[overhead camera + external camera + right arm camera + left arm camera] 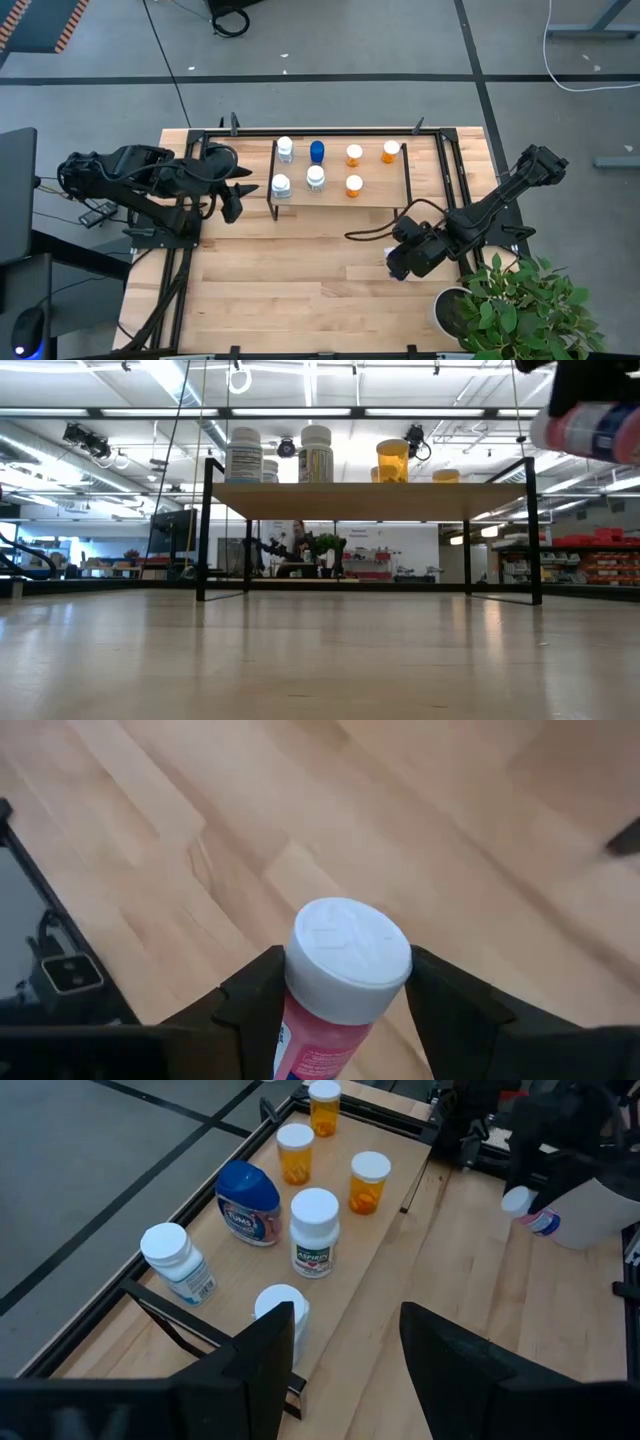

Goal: Pick and place medicine bottles onto shelf by color
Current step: Put the pink pill bottle on the shelf

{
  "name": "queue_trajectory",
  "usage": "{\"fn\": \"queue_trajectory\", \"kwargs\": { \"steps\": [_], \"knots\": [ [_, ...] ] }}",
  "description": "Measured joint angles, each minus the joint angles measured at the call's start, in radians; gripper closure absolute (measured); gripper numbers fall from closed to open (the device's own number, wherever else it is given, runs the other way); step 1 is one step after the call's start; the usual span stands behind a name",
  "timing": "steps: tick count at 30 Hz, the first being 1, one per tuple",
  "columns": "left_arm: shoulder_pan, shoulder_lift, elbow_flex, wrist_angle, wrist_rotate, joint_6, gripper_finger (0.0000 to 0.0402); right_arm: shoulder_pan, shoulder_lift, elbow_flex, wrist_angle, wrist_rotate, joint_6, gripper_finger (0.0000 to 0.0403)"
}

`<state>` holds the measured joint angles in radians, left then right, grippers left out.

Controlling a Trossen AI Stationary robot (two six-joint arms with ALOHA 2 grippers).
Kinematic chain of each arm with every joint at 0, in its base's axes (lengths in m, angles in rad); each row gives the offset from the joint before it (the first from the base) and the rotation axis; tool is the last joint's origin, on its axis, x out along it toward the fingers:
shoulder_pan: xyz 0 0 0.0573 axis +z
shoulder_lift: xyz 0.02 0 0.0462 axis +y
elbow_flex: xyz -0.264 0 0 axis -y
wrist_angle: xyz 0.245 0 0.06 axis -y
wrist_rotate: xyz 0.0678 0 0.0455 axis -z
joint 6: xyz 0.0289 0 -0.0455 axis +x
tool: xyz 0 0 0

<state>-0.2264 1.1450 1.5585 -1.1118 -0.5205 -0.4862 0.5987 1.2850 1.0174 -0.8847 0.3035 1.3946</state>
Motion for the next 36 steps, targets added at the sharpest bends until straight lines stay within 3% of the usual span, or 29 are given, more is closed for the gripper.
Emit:
{"fn": "queue_trajectory", "kwargs": {
  "steps": [8,22,36],
  "knots": [
    [0.000,0.000,0.000,0.000,-0.002,0.000,0.0212,0.000,0.000,0.036,-0.020,0.134,-0.081,0.0205],
    [0.000,0.000,0.000,0.000,-0.002,-0.001,0.0212,-0.001,0.000,0.039,-0.033,0.553,-0.324,0.0205],
    [0.001,0.000,0.000,0.000,-0.002,-0.001,0.0212,-0.011,0.000,0.039,-0.246,0.826,-0.186,0.0205]
  ]
}}
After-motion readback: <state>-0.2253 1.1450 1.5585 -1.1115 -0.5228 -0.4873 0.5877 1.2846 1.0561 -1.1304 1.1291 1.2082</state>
